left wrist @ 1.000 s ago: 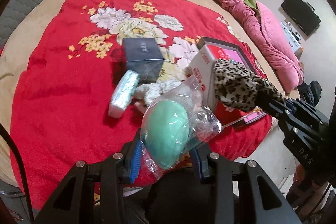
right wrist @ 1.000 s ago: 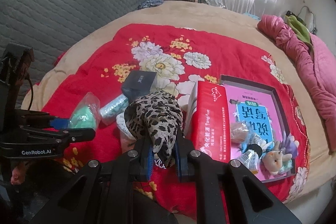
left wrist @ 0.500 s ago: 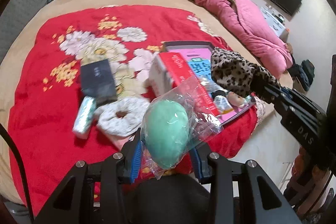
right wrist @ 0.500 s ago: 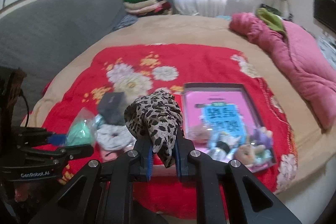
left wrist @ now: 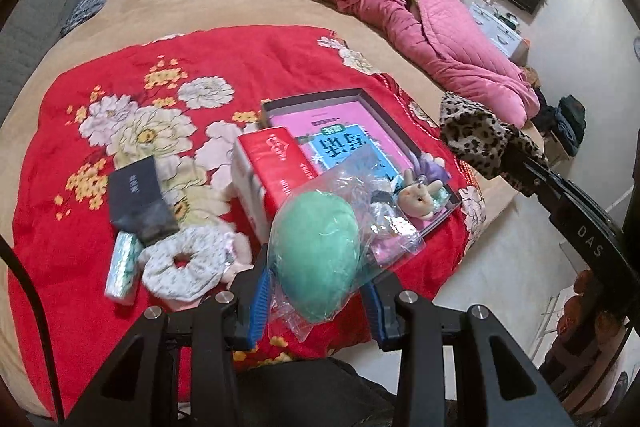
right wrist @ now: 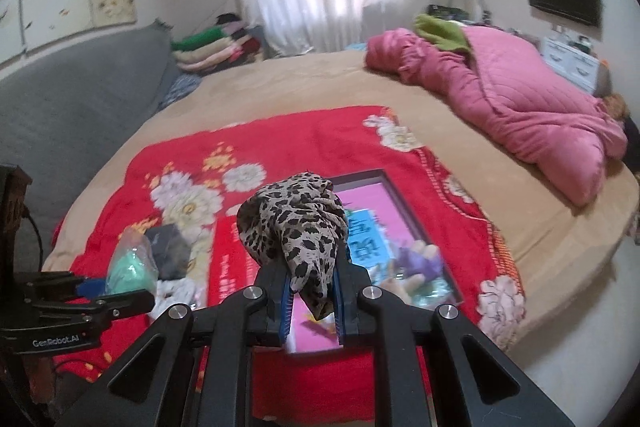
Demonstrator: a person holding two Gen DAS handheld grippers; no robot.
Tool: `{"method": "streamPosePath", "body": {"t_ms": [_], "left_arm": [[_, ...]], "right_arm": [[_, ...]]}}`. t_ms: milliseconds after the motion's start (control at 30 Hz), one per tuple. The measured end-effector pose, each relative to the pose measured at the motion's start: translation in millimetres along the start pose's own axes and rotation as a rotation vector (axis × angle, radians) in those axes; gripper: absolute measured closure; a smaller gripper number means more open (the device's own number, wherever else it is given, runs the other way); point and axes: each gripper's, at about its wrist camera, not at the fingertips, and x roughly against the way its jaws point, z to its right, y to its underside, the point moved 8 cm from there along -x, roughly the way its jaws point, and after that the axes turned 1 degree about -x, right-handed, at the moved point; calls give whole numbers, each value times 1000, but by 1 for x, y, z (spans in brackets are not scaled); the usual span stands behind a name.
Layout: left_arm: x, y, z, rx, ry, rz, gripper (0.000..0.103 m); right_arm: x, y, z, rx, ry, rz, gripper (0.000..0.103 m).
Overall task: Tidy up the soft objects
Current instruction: 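Carry the bagged soap and leopard scarf over the grey tray with both tools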
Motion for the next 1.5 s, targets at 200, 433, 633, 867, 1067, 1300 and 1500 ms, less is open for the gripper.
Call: {"method": "streamPosePath", "body": {"t_ms": [200,433,633,867,1067,1300,1500], "left_arm": [[-12,-13,21,-41,2,-5,63],[-30,-32,42,-74,-3,-3,63],[-47,-43,53,-84,-7,-12,63],[-68,-50,61,-101,-20,-35,63],[-91,-53,66,-80,23,-76,63],[-131,-44,70,-83,24,-171,63],[-155,-32,78,-108,22,-225,63]], "right_arm": [[7,-2,24,-34,28,19,87],[7,-6,39,-49,41,37,87],[4,-9,48,-59,47,46,87],[-9,-9,53,-60,48,32,87],[-22,-7,60,-68,42,14,87],[-41,3,70,-97,39,-26,87],[-57,14,77,-98,38,-69,87]]}}
